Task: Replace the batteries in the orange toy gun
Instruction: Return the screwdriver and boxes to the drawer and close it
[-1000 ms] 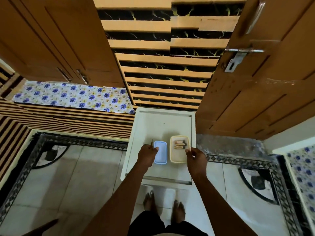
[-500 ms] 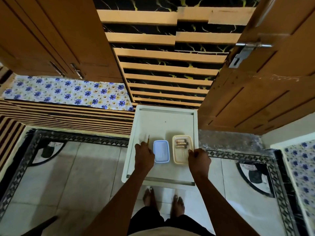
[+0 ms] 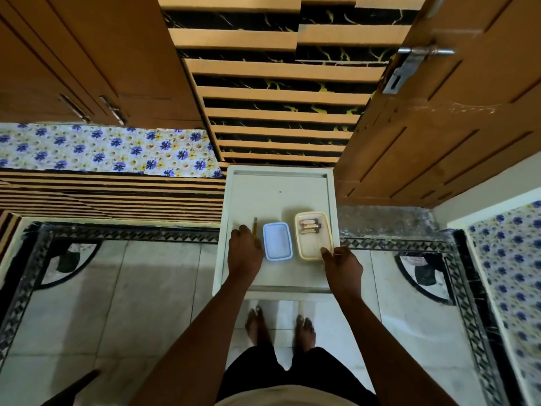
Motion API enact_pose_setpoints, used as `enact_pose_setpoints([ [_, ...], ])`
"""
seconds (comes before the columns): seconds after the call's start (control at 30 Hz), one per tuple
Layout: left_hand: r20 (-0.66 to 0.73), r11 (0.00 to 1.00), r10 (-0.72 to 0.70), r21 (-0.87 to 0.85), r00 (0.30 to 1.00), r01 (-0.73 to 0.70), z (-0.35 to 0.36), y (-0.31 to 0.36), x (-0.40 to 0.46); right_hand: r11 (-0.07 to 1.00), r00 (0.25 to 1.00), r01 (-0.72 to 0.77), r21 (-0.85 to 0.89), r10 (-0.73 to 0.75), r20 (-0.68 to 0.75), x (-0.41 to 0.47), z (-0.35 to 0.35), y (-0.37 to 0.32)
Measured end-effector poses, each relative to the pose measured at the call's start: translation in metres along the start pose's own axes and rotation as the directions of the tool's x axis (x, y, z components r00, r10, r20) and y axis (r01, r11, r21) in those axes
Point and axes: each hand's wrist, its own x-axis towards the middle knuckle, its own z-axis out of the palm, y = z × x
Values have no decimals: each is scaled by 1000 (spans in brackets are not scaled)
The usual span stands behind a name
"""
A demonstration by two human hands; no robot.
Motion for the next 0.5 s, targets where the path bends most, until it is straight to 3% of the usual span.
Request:
enact_pose_setpoints([
  [0.27, -54, 994, 99, 60, 994, -96, -12, -37, -36, 999, 999, -42, -10, 42, -15, -45, -4, 22],
  [0.37, -62, 975, 212, 86, 975, -206, -11, -61, -61, 1000, 1000, -22, 11, 22, 13, -63, -5, 36],
  [0.5, -10, 921, 385, 73, 923, -383, -4, -91, -84, 994, 993, 111, -16, -110, 49, -89, -4, 56],
])
